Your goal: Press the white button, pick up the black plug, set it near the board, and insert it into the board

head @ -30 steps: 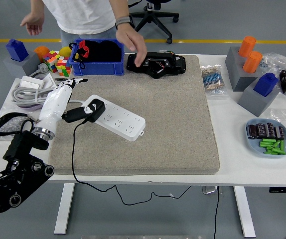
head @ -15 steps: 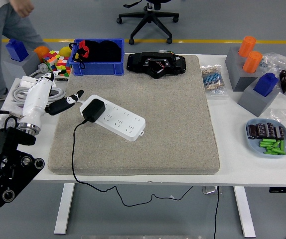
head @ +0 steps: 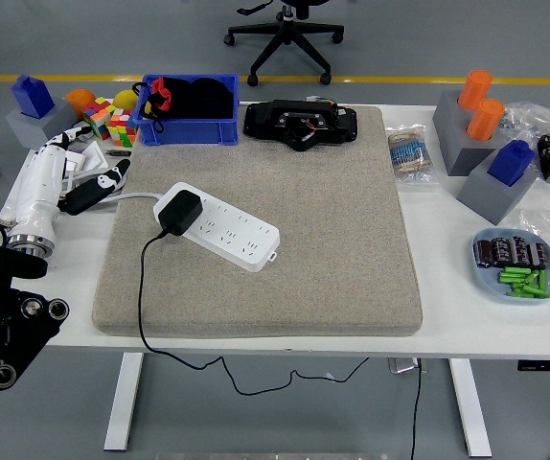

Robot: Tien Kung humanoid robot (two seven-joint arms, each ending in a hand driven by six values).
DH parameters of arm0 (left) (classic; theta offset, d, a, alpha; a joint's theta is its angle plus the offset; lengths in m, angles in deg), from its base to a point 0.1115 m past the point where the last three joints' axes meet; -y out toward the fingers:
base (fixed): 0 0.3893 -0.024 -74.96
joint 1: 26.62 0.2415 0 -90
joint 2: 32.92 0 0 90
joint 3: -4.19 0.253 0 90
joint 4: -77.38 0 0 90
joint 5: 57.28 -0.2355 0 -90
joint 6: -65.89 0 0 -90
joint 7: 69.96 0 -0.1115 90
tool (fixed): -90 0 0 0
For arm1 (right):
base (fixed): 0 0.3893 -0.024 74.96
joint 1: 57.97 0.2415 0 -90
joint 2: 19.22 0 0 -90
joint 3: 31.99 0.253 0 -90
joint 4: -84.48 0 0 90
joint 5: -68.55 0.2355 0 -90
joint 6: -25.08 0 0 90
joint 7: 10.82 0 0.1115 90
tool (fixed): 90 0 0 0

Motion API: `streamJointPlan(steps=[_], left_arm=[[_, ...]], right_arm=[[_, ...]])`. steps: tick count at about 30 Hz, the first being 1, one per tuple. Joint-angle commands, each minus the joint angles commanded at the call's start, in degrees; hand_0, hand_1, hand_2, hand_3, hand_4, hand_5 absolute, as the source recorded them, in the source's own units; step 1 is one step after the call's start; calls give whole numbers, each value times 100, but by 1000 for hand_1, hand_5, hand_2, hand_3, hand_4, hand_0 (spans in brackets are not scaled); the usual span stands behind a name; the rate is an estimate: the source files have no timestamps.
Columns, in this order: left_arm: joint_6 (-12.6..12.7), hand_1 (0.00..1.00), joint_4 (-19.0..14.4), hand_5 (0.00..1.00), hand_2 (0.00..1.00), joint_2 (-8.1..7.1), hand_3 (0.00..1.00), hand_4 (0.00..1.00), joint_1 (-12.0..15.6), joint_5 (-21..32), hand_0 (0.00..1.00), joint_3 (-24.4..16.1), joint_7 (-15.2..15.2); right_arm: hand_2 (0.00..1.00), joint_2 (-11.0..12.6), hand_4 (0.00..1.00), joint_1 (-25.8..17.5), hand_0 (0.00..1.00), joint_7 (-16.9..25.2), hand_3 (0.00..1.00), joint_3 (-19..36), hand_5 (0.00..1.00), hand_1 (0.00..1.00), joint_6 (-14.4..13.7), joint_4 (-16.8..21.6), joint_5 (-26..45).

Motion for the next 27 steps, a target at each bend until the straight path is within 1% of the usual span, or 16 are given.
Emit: streamJointPlan(steps=[7, 14, 22, 25, 27], left_arm=[[-15, 956, -15, 676, 908, 36, 844, 887, 133, -33, 966, -114, 2], [-36, 957, -64, 675, 908, 90, 844, 884, 309, -93, 967, -304, -24], [-120, 958, -93, 672, 909, 98, 843, 881, 515, -94, 969, -433, -70], [-128, 958, -77, 672, 909, 100, 843, 881, 474, -71, 969, -481, -75], [-136, 960, -71, 669, 909, 68, 842, 876, 415, -45, 972, -464, -84]], right_arm=[[569, -27, 648, -13, 611, 2, 579, 94, 389, 571, 2, 9, -56], [570, -118, 648, -110, 611, -9, 580, 267, 388, 571, 18, 6, -166], [570, -196, 649, -241, 611, -78, 581, 478, 389, 571, 56, -16, -320], [570, -236, 649, -184, 612, -92, 581, 506, 390, 571, 68, -15, -339], [570, -240, 649, -134, 612, -106, 581, 454, 390, 571, 79, -22, -348]])
